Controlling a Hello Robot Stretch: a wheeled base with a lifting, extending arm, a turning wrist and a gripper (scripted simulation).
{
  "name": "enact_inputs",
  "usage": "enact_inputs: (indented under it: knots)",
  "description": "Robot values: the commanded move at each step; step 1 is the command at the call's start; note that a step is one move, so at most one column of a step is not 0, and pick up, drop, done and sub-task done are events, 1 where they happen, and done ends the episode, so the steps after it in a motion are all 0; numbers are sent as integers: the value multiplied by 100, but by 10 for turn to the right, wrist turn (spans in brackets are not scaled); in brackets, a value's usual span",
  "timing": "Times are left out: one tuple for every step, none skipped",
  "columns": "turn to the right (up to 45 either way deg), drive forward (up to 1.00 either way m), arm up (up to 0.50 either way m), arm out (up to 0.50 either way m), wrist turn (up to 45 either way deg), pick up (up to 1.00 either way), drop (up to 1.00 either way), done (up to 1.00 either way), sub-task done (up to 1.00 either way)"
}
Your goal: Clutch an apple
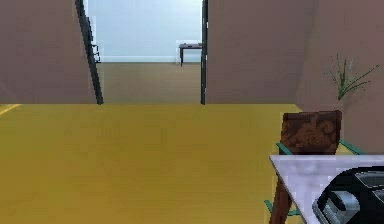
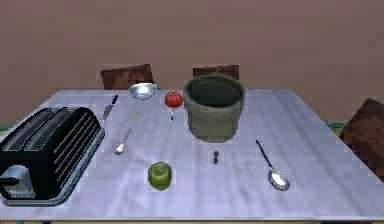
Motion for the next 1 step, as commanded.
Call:
enact_inputs:
  knots:
    - [0,0,50,0,0,0,0,0,0]
